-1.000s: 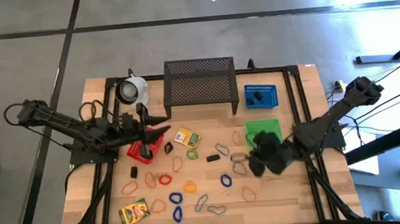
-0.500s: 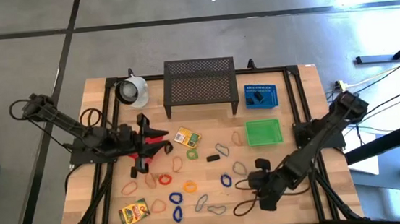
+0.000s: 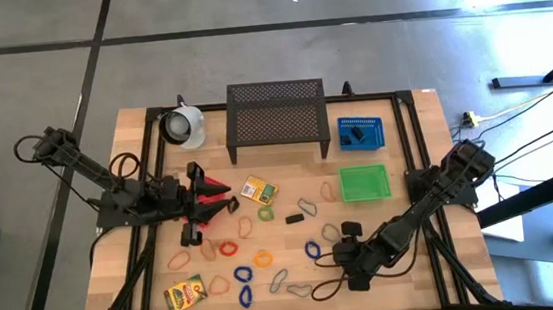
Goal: Pick & Place Office Desk Supplies
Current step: Put the orange rubber band into the blue bin
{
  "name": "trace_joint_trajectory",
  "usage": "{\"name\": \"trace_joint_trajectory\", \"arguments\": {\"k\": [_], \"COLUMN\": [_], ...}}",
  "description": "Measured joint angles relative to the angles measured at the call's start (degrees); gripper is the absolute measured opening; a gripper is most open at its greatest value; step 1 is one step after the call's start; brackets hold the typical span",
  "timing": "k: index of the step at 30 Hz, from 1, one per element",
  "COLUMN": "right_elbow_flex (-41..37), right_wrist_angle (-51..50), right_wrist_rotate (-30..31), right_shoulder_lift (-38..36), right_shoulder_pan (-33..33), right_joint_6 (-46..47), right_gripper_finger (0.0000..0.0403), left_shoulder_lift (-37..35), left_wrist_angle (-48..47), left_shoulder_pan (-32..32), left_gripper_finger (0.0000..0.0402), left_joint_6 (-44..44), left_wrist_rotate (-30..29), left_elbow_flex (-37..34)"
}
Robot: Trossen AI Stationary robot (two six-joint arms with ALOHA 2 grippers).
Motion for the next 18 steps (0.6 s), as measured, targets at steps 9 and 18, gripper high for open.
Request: {"name": "trace_joint_trajectory", "arguments": {"k": [9, 18], "right_elbow_flex": [0.3, 0.3], "right_wrist_angle": [0.8, 1.2], "right_wrist_rotate": [2.2, 0.5], "right_shoulder_lift": [2.2, 2.2], "right_shoulder_pan": [0.1, 0.1], "right_joint_6": [-1.2, -2.5], "right_gripper_finger": [0.0129, 0.0012], "left_shoulder_lift": [0.0, 0.0], "left_wrist_angle": [-0.3, -0.3], "left_shoulder_pan": [-0.1, -0.1], "left_gripper_finger": [0.0127, 0.0127], "left_joint_6": [0.5, 0.5], "left_wrist_rotate": [-0.1, -0.1], "left_elbow_flex": [0.0, 0.0]}}
